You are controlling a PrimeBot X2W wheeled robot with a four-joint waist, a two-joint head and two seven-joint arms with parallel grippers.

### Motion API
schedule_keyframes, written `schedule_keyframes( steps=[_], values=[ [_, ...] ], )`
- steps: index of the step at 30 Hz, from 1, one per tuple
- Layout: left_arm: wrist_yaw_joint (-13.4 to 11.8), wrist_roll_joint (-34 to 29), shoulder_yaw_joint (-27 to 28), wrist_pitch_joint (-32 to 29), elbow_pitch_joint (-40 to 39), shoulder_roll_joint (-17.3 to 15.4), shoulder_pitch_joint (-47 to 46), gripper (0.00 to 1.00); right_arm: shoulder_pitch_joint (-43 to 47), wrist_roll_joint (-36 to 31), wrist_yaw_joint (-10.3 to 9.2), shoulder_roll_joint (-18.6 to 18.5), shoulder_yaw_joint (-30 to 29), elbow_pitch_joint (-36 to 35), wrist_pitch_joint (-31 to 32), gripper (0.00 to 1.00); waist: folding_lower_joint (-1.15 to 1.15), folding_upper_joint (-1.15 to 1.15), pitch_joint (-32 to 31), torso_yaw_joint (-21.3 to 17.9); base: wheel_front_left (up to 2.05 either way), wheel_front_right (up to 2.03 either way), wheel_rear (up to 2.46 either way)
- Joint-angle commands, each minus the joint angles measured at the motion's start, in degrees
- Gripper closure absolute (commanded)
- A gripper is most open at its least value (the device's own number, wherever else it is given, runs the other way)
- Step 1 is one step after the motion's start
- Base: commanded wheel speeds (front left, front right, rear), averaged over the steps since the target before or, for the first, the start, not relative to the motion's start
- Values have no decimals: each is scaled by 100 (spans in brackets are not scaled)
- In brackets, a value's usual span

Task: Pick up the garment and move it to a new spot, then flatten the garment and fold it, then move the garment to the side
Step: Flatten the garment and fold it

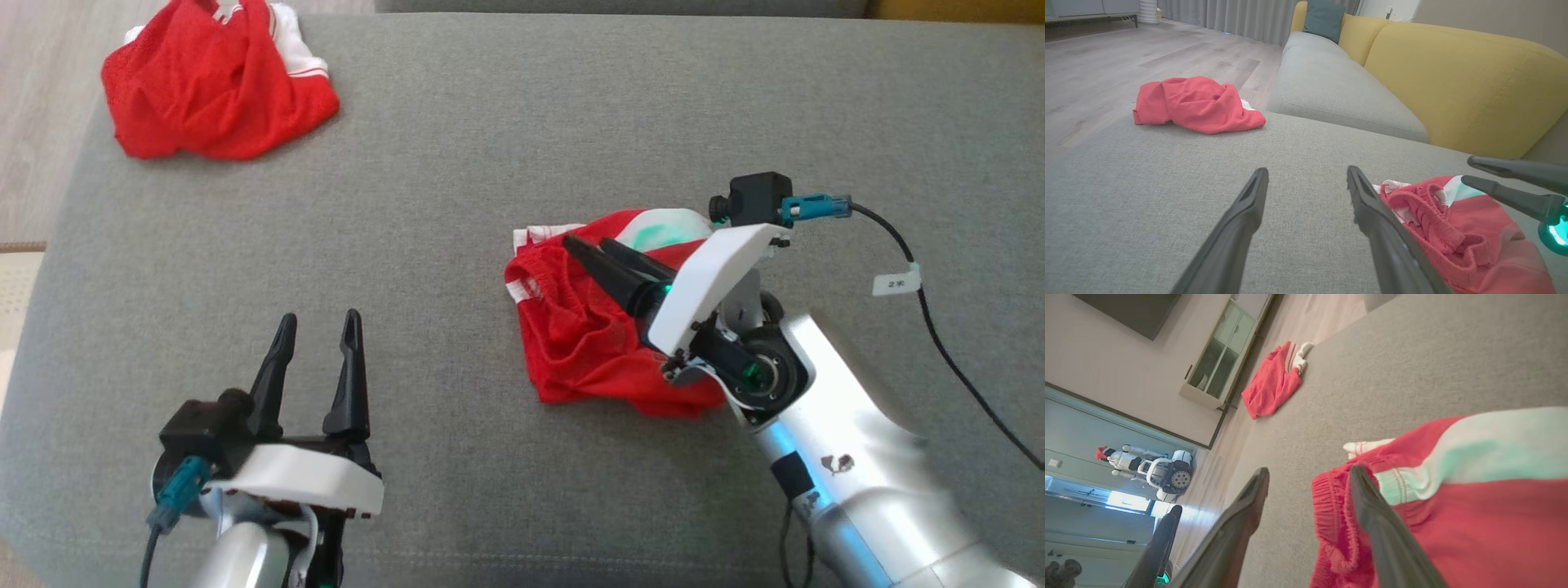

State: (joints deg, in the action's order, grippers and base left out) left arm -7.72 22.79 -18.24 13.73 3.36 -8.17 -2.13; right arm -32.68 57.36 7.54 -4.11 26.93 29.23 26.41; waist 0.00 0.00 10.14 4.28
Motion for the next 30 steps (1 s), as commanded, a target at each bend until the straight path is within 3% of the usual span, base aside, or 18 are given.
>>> schedule_keyframes(
  steps=[1, 6, 19, 24, 30],
  values=[
    [-8, 14, 164, 57, -186, -5, -220, 0, -281, 23, -5, 122, 112, -232, -157, 0, 0, 0, 0, -34, 0, 0, 0],
    [-4, -12, 167, 77, -213, -5, -246, 0, -440, -305, -5, 108, 71, -358, -890, 0, 0, 0, 10, -147, 0, 0, 0],
    [-78, -121, 325, 120, -297, 78, -289, 0, -144, -2626, -5, -388, -429, -512, -3082, 0, 0, 0, -134, -478, 0, 0, 0],
    [-51, -283, 443, 125, -311, 150, -213, 0, 497, -3521, -5, -226, -1035, -634, -3741, 0, 0, 0, -278, -559, 0, 0, 0],
    [62, -492, 604, 126, -330, 288, 47, 0, 1458, -4126, -5, 59, -1712, -996, -4000, 0, 0, 0, -477, -570, 0, 0, 0]
  ],
)
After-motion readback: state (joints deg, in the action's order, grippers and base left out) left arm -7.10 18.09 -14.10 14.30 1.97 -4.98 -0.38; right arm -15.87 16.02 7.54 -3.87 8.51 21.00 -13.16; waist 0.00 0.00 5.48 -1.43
